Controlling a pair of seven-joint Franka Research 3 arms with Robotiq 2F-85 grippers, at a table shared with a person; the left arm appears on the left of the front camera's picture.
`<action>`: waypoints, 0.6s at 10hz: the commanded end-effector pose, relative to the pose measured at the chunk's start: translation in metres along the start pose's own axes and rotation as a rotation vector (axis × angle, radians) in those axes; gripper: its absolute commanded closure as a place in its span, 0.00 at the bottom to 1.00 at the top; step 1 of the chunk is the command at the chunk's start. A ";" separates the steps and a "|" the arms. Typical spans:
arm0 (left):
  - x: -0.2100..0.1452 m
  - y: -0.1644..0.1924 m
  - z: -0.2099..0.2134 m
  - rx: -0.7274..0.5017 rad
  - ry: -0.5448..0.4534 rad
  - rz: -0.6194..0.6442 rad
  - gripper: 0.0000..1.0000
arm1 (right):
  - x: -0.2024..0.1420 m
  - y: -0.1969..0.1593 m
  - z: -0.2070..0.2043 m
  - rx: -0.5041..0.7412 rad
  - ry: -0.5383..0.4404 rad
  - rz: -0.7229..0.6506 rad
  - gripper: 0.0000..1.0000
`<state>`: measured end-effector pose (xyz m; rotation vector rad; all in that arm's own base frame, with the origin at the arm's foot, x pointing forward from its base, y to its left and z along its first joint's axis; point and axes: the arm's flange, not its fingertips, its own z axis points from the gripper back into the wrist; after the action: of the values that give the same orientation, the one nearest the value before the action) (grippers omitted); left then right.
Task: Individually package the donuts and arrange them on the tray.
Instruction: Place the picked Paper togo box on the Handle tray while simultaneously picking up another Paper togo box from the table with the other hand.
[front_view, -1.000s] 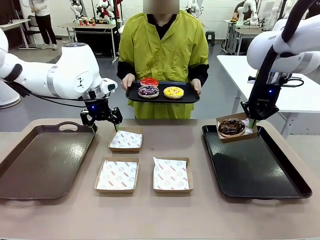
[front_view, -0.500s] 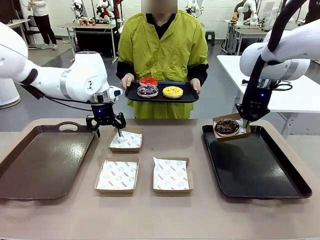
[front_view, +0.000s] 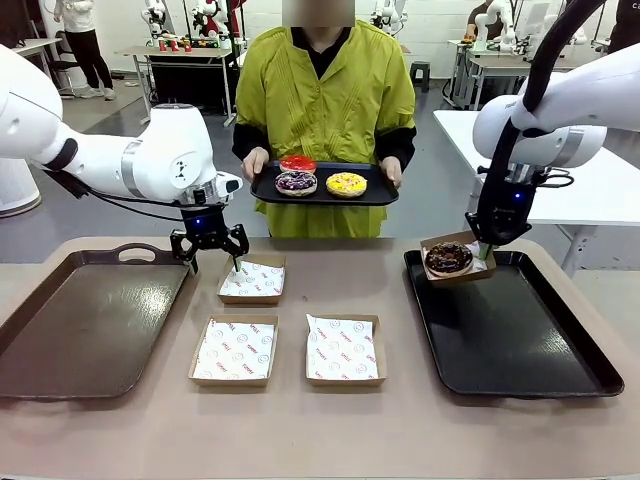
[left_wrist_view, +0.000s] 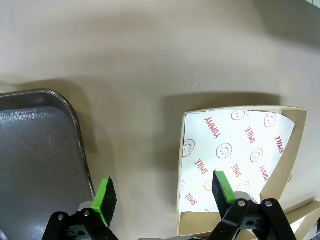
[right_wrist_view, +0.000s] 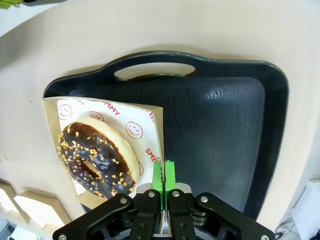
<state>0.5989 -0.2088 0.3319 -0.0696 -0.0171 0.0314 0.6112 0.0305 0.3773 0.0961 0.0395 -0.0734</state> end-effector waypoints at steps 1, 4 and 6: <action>0.005 -0.007 -0.001 0.032 0.010 0.017 0.00 | 0.013 0.005 -0.002 0.042 0.040 0.024 0.98; 0.005 -0.006 -0.002 0.028 0.011 0.007 0.00 | 0.014 0.009 -0.008 0.056 0.076 0.029 0.98; 0.005 -0.006 -0.005 0.010 0.026 -0.018 0.59 | 0.014 0.010 -0.013 0.062 0.109 0.049 0.39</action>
<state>0.5989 -0.2125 0.3268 -0.0667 -0.0064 0.0242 0.6177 0.0416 0.3631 0.1313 0.1248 -0.0463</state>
